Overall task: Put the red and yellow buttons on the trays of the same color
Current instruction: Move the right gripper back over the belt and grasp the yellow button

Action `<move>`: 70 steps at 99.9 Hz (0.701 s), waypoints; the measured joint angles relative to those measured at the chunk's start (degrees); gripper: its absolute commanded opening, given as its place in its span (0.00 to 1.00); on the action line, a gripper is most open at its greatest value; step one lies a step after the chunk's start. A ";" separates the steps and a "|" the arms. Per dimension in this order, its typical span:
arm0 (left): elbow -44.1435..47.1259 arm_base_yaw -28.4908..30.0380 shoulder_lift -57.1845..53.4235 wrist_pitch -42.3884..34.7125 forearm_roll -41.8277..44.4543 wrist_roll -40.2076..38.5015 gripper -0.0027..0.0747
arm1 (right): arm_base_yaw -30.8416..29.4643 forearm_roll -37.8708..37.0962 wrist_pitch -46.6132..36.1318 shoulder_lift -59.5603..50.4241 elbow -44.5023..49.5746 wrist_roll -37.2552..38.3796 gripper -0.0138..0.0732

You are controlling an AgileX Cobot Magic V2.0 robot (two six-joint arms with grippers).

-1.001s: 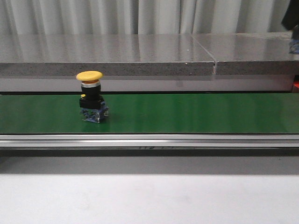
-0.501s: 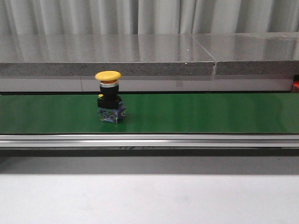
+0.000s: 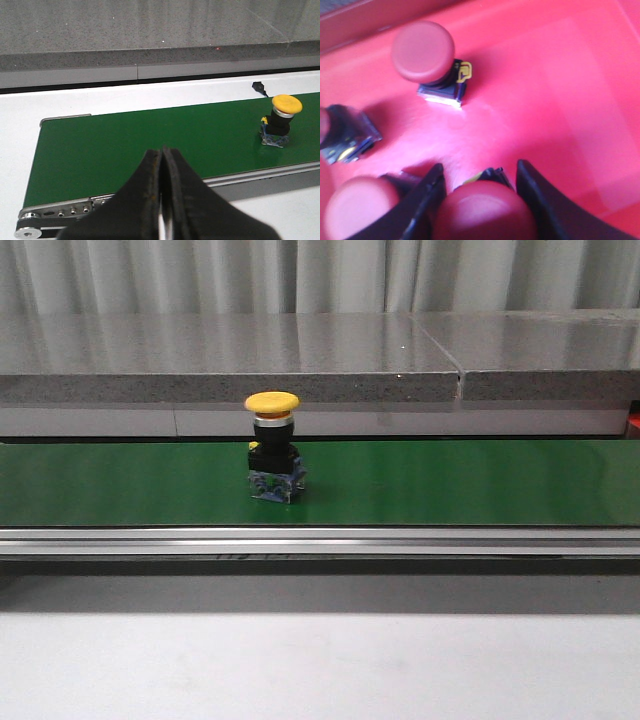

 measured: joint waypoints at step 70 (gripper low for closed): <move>0.00 0.00 0.00 0.00 -0.04 0.00 0.01 | 0.00 1.85 1.22 7.89 -6.06 0.00 0.60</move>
